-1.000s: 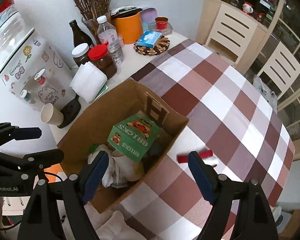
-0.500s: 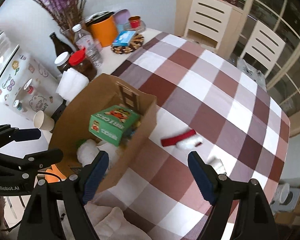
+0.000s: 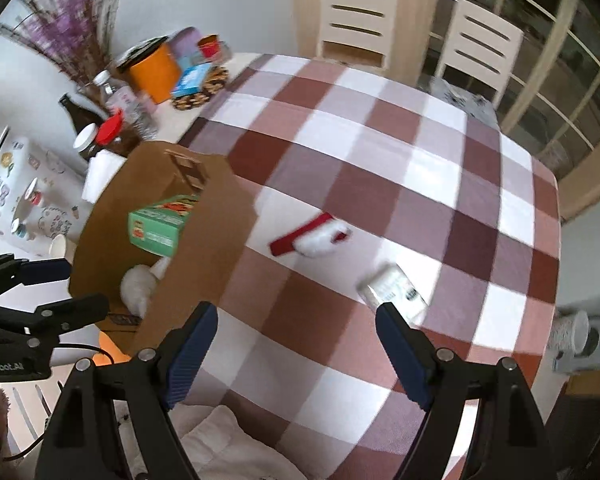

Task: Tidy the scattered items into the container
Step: 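Move both grippers from the box toward the plush and cotton-swab box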

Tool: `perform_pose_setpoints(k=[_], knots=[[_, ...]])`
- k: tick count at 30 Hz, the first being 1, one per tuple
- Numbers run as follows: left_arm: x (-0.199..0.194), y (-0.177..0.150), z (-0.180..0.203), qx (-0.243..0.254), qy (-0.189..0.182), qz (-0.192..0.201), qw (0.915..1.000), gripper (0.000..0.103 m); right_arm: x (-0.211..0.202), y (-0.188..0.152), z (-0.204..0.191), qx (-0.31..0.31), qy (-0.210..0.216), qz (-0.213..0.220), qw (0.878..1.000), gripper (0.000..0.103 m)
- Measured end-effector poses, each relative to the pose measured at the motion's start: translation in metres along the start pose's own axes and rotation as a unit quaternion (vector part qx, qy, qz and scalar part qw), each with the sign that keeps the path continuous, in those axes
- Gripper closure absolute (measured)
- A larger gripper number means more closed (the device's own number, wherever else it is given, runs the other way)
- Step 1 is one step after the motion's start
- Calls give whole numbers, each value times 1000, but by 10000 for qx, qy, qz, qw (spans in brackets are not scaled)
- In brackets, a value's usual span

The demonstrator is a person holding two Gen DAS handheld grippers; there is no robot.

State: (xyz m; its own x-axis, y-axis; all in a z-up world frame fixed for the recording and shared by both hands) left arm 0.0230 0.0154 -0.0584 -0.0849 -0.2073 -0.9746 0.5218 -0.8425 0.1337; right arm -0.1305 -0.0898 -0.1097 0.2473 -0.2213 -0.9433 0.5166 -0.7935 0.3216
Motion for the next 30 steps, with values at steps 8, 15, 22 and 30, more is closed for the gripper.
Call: perform_pose_setpoints(k=[8, 15, 22, 30], knots=[[19, -1, 62, 312, -361, -165, 9987, 25, 10, -40, 67, 761, -62, -143, 9970, 19], [66, 0, 131, 648, -711, -656, 9932, 25, 27, -63, 111, 760, -15, 12, 9971, 19], [120, 39, 142, 409, -346, -300, 9981, 25, 60, -55, 114, -393, 43, 304, 9988, 19], [183, 86, 124, 352, 186, -147, 9991, 25, 123, -46, 105, -1272, 156, 52, 9917, 19]])
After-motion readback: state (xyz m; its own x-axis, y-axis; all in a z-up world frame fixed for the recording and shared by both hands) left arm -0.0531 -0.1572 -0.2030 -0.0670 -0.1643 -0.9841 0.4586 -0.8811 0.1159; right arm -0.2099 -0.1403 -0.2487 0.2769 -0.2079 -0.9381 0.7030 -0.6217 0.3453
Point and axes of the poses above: each gripper's, at about its wrist camera, not at the fingertips, and x roughly the way its jaws point, z to its right, y to its top, the point moved 9 cm from there along x, roughly the way its jaws point, and after that the axes turned 3 degrees about -x, right-handed, at the moved point
